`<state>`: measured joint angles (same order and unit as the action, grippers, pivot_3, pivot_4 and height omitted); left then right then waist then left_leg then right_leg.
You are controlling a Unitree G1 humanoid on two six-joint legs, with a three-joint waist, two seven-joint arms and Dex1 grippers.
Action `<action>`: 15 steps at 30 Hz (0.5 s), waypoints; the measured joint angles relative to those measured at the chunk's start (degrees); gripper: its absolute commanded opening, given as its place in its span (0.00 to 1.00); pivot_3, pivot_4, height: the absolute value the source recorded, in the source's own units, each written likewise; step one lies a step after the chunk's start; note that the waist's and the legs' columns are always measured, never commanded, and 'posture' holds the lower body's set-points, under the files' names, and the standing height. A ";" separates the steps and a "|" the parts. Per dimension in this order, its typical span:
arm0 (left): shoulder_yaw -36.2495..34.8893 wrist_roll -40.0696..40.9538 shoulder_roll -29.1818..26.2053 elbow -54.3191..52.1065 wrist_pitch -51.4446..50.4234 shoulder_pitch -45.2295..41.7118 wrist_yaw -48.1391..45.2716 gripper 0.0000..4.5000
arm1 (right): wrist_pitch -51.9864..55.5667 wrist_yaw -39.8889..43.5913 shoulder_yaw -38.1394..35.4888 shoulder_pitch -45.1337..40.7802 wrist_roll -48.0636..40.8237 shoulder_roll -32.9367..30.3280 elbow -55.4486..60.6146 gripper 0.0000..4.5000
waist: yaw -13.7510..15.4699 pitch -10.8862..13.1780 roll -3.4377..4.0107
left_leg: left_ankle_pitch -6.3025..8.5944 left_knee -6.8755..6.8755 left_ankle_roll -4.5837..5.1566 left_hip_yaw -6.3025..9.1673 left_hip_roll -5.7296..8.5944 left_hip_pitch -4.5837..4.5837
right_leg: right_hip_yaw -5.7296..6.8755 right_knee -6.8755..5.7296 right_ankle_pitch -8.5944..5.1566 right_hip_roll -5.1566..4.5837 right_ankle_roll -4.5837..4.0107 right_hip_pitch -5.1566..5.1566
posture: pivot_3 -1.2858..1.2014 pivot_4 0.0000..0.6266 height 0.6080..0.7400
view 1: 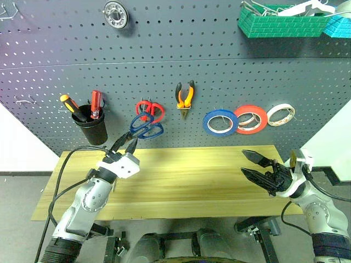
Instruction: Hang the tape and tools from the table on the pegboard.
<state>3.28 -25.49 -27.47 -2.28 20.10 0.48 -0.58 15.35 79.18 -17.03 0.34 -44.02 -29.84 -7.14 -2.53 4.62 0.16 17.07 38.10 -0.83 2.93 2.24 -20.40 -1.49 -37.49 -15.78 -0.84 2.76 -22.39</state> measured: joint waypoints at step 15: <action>-0.05 3.81 2.76 3.39 -1.18 -2.78 -2.78 0.24 | -3.31 0.46 -0.01 -0.70 1.77 -0.08 -2.79 1.00 | 0.01 -0.07 0.01 | 0.00 0.04 0.00 0.00 0.00 0.01 | 0.00 -0.03 0.00 0.01 0.00 0.01 | 0.46 0.04 0.93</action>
<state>3.23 -21.68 -24.71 1.11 18.92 -2.31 -3.36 12.04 79.65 -17.04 -0.37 -42.24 -29.92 -9.93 -2.52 4.55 0.17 17.07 38.13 -0.83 2.93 2.24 -20.39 -1.49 -37.53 -15.77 -0.83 2.76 -22.38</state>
